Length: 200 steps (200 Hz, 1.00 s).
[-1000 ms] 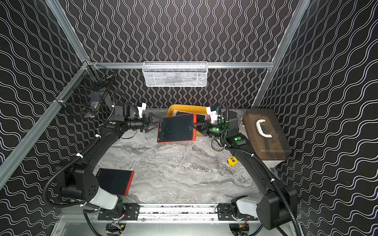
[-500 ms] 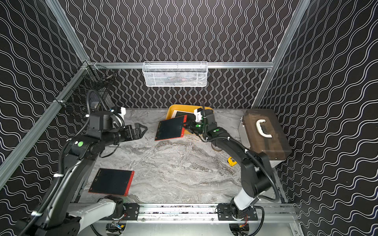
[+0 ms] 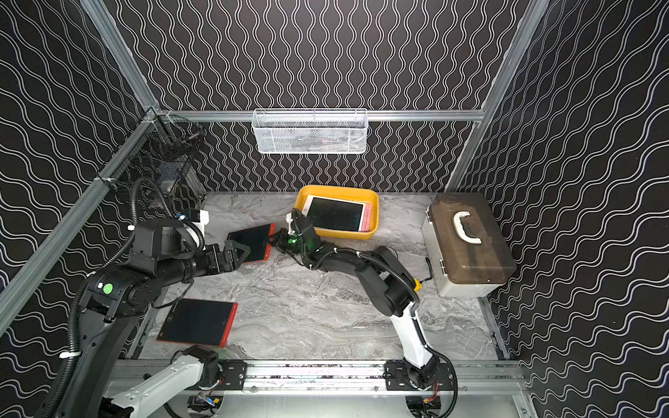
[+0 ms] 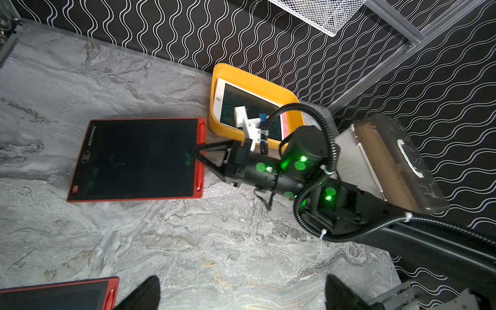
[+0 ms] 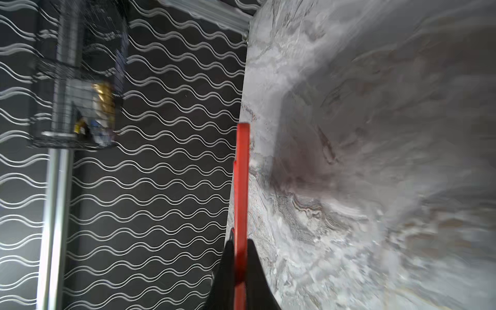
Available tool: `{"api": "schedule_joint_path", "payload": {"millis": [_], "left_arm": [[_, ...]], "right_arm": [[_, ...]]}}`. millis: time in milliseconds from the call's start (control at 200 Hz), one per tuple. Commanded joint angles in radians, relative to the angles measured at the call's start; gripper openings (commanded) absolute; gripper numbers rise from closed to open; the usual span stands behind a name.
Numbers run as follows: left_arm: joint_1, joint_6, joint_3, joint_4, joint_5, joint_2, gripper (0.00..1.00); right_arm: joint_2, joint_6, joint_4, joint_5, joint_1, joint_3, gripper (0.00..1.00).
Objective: Take out the writing tablet from the storage box
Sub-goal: Place the writing tablet at the center of the board.
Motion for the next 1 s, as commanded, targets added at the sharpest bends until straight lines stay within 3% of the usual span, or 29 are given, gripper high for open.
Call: {"api": "schedule_joint_path", "payload": {"millis": [0, 325, 996], "left_arm": [[-0.001, -0.01, -0.012, -0.026, 0.011, -0.005, 0.99], [-0.057, 0.024, -0.03, -0.062, -0.07, 0.003, 0.99], [-0.104, 0.02, -0.058, -0.057, -0.101, 0.032, 0.99]], "right_arm": [[0.055, 0.064, 0.122, 0.065, 0.031, 0.045, 0.0], [0.257, 0.159, 0.21, 0.106, 0.102, 0.168, 0.0], [0.394, 0.216, 0.224, 0.186, 0.208, 0.259, 0.01]]}}
